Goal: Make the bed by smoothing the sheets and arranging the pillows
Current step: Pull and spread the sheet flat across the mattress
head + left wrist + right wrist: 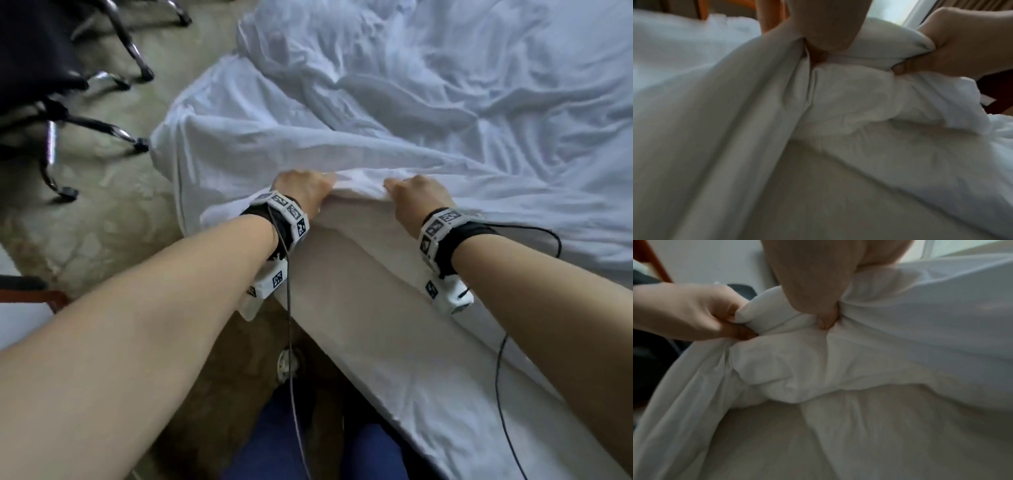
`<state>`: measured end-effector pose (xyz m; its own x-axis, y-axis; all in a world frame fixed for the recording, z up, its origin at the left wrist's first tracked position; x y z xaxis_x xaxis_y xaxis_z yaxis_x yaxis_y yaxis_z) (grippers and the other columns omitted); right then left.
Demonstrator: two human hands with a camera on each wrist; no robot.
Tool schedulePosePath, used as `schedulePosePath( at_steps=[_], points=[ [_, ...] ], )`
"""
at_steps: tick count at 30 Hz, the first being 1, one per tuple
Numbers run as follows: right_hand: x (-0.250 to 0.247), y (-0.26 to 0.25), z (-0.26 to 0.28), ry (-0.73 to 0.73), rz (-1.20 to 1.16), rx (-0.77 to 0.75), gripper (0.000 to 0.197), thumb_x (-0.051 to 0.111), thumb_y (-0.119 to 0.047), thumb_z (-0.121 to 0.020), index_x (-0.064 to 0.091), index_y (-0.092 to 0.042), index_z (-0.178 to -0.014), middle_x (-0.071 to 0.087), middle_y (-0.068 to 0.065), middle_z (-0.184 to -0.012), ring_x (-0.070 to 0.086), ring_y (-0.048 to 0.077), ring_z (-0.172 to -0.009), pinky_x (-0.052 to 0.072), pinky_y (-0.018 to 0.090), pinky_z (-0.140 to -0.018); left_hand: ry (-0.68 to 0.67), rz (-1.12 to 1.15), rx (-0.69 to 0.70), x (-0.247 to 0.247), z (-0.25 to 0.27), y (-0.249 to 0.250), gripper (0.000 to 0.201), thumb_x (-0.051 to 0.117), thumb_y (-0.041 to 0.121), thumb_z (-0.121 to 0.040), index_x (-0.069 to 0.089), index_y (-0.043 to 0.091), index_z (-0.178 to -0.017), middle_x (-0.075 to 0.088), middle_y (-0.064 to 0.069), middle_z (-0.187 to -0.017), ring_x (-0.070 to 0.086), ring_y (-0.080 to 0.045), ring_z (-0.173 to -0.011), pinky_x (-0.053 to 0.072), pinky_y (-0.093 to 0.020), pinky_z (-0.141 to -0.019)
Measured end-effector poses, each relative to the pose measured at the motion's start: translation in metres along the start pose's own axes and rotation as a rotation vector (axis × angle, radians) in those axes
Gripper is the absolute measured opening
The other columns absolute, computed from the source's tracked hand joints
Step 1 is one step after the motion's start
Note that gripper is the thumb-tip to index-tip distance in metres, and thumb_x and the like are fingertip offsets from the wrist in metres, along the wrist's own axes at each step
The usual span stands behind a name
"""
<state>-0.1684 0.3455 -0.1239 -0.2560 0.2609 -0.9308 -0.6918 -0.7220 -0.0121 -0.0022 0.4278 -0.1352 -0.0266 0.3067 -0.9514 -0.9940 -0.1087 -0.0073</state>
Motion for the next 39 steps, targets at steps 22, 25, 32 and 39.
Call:
schedulePosePath(
  at_steps=[22,25,32,39],
  points=[
    [-0.155,0.118,-0.161,0.232,-0.003,0.285,0.027,0.045,0.005,-0.087,0.054,0.000,-0.111,0.056,0.031,-0.098,0.058,0.050,-0.093,0.041,0.044,-0.070,0.228,-0.217,0.181,-0.187,-0.231,-0.048,0.024,0.043,0.004,-0.093,0.053,0.009,-0.114,0.065,-0.021,-0.105,0.062,-0.043,-0.095,0.042,-0.042,-0.071],
    [-0.204,0.157,-0.185,0.361,-0.010,0.360,0.027,0.048,0.002,-0.088,0.054,0.002,-0.115,0.053,0.036,-0.109,0.055,0.056,-0.100,0.046,0.051,-0.082,0.381,-0.193,0.163,-0.252,-0.266,-0.044,0.033,0.039,0.005,-0.093,0.051,0.011,-0.123,0.062,-0.022,-0.112,0.060,-0.044,-0.102,0.046,-0.046,-0.078],
    [-0.118,0.164,-0.201,0.319,0.106,0.309,0.105,0.058,-0.004,-0.076,-0.006,-0.035,-0.153,0.006,0.017,-0.160,0.013,0.044,-0.145,0.011,0.062,-0.114,0.337,-0.157,0.254,-0.158,-0.287,-0.074,0.074,0.051,0.029,-0.096,0.009,0.022,-0.156,0.011,-0.004,-0.163,0.018,-0.027,-0.148,0.020,-0.050,-0.116],
    [0.010,0.055,-0.197,0.049,0.194,-0.062,0.120,0.060,0.003,-0.077,-0.026,-0.048,-0.144,-0.025,0.009,-0.159,-0.003,0.040,-0.148,0.001,0.069,-0.111,-0.026,-0.339,0.458,0.038,-0.207,-0.159,0.123,0.046,0.085,-0.069,-0.013,0.019,-0.154,-0.017,-0.007,-0.162,-0.006,-0.028,-0.150,0.002,-0.066,-0.113]
  ],
)
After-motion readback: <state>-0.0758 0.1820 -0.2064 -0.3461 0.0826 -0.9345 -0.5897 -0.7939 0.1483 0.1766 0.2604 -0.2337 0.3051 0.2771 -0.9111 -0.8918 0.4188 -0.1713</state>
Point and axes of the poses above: each hand's wrist, its own z-axis away from the middle knuckle, its own x-axis out of the palm, y = z × x, the point moved 3 cm from there along -z, towards the middle knuckle
